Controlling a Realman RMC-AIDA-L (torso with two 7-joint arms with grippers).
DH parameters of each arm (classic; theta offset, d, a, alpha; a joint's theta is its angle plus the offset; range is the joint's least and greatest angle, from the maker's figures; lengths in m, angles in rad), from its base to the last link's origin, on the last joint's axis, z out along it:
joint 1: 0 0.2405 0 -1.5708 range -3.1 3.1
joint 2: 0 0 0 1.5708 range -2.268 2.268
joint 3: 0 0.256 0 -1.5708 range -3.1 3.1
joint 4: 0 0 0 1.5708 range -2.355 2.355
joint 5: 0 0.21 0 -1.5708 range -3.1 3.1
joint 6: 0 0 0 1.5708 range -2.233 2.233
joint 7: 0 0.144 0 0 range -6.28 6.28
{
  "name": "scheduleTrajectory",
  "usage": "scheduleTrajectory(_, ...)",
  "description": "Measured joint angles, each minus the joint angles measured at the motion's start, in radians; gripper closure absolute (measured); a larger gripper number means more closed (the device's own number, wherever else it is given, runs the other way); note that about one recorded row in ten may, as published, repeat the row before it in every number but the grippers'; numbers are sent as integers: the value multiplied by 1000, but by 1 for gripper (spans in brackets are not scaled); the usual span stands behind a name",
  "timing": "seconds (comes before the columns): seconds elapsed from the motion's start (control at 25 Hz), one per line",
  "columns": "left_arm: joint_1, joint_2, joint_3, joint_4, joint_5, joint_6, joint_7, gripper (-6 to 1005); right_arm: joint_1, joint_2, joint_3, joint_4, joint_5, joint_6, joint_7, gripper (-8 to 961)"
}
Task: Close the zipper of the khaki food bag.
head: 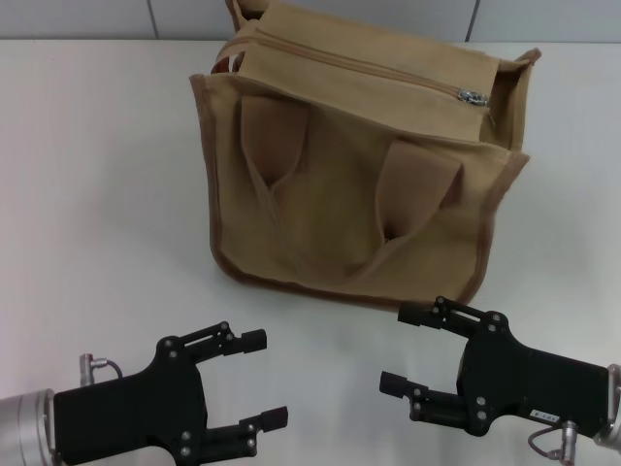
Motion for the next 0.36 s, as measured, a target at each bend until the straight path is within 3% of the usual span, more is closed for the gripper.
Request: scheduleTrajectory(0.36,32,-4,15,-37,0,-49,3,229,10,0,-28,21,-2,5,-1,188)
